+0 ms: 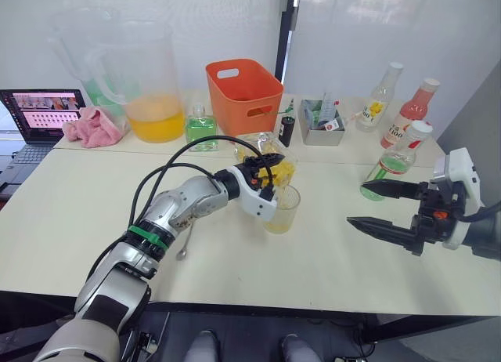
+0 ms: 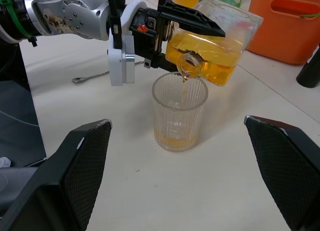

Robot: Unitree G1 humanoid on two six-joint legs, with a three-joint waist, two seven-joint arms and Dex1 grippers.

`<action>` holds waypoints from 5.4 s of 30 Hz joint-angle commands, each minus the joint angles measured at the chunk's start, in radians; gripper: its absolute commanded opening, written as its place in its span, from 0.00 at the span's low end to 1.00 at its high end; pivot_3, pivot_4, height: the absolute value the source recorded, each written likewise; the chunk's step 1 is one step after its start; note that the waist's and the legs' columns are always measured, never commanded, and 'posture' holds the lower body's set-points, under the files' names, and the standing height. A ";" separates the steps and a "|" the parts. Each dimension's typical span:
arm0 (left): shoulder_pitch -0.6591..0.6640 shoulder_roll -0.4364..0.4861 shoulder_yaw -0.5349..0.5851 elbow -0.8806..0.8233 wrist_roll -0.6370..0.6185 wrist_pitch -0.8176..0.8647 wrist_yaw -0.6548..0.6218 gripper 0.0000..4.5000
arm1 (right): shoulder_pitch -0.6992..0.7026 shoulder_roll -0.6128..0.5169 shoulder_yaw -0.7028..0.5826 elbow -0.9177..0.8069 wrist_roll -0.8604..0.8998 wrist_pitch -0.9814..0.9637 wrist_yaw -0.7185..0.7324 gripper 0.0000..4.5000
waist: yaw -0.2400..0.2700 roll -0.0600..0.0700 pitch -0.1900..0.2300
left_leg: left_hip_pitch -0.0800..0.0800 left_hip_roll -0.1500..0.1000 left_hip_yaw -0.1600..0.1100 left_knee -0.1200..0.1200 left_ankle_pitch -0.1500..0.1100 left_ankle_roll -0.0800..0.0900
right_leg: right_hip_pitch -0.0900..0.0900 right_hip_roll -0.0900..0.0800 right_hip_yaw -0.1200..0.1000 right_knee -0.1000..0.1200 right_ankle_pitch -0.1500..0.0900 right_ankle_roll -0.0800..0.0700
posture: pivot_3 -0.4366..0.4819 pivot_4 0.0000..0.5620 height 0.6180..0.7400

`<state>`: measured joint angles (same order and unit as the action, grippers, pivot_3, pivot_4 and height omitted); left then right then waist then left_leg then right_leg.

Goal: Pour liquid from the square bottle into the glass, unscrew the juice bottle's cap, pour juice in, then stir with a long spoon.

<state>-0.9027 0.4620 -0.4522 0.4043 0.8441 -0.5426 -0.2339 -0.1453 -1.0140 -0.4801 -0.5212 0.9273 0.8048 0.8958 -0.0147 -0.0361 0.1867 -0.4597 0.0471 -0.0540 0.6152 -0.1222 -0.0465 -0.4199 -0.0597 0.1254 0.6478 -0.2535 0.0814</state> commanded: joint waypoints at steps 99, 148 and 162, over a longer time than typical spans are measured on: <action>0.622 0.328 0.758 -0.720 -1.456 1.056 -0.658 1.00 | -0.180 0.212 0.270 0.270 -0.231 -0.225 0.119 1.00 | -0.044 -0.001 -0.001 | 0.008 0.001 0.000 -0.001 0.002 0.000 | 0.002 0.001 -0.001 0.008 -0.004 -0.002 | 0.48 0.27 1.00; 0.685 0.368 0.752 -0.692 -1.610 0.992 -0.862 1.00 | 0.379 0.392 -0.062 0.233 -0.331 -0.518 -0.123 1.00 | -0.038 0.000 -0.002 | 0.020 0.003 0.003 -0.008 0.000 -0.003 | 0.015 0.000 -0.001 -0.001 -0.013 -0.007 | 0.48 0.27 1.00; 0.733 0.341 0.778 -0.788 -1.611 1.001 -0.798 1.00 | -0.093 0.348 0.021 0.476 -0.395 -0.463 -0.305 1.00 | -0.055 0.001 -0.002 | 0.021 0.004 0.005 -0.008 0.002 0.000 | 0.015 -0.001 0.001 -0.003 -0.012 -0.008 | 0.48 0.27 1.00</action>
<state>-0.1804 0.7980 0.2817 -0.3426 -0.7492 0.4631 -1.0463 -0.1971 -0.6444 -0.4668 -0.0762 0.5513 0.3407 0.5902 -0.0698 -0.0350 0.1851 -0.4389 0.0505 -0.0498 0.6060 -0.1205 -0.0466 -0.4052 -0.0601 0.1256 0.6455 -0.2651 0.0736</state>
